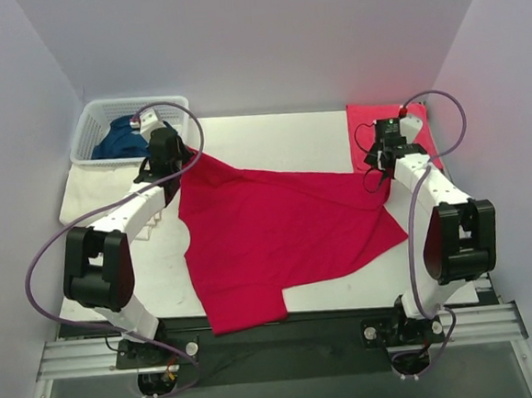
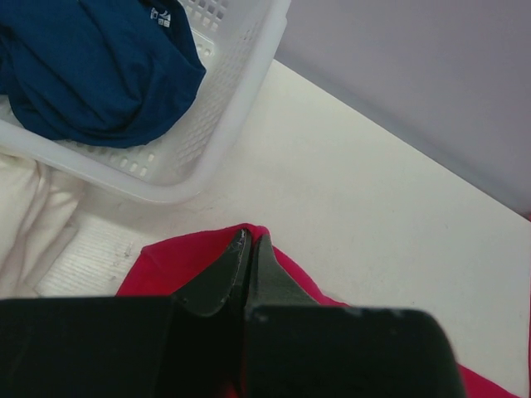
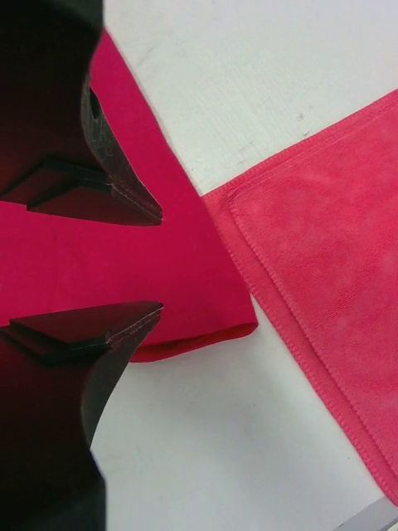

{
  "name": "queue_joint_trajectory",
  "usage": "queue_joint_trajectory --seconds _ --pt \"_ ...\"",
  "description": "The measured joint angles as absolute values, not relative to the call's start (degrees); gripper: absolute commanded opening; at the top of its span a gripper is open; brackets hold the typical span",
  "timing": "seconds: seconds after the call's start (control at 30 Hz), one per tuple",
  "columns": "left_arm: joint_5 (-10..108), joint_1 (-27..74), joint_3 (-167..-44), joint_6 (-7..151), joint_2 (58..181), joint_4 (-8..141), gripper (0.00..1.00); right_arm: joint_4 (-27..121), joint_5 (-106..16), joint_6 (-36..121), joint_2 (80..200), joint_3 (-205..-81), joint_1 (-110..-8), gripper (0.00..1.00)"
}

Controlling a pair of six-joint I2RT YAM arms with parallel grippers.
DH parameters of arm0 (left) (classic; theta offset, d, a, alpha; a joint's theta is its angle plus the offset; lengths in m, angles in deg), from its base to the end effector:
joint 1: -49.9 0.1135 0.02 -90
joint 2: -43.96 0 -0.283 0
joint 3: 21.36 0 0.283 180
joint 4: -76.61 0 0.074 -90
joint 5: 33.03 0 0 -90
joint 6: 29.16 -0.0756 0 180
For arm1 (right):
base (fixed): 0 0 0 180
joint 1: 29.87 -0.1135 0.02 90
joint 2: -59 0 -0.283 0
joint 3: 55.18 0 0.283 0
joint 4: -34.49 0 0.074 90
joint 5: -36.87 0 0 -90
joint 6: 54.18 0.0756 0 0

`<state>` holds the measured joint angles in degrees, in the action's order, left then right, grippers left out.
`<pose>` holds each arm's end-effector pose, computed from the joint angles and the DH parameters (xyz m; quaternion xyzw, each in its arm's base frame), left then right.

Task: Fold and stack the t-shirts
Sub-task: Flatten out the tshirt

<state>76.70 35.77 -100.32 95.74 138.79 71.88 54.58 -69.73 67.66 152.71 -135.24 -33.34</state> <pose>0.4445 -0.0856 0.2670 -0.2419 0.7791 -0.1046 0.5687 0.4356 0.0048 0.2478 0.2798 0.8294 0.0202 0.4832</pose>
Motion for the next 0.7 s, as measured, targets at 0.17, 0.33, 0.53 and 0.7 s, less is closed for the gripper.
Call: queue_joint_trajectory --seconds 0.17,0.33,0.53,0.7 --pt "76.68 35.77 -100.97 95.69 140.47 71.88 0.00 57.55 -69.20 67.94 150.20 -131.78 -33.51 0.35" --pt "76.66 35.77 -100.97 95.56 140.58 71.90 0.00 60.42 -67.50 69.80 148.47 -127.24 -33.25 0.27" --pt "76.28 35.97 -100.97 95.28 140.60 71.88 0.00 61.53 -64.99 72.09 149.34 -126.82 -33.16 0.26" --pt "76.02 36.39 -100.97 95.12 140.60 71.90 0.00 62.17 -64.64 73.43 151.16 -125.99 -33.18 0.27"
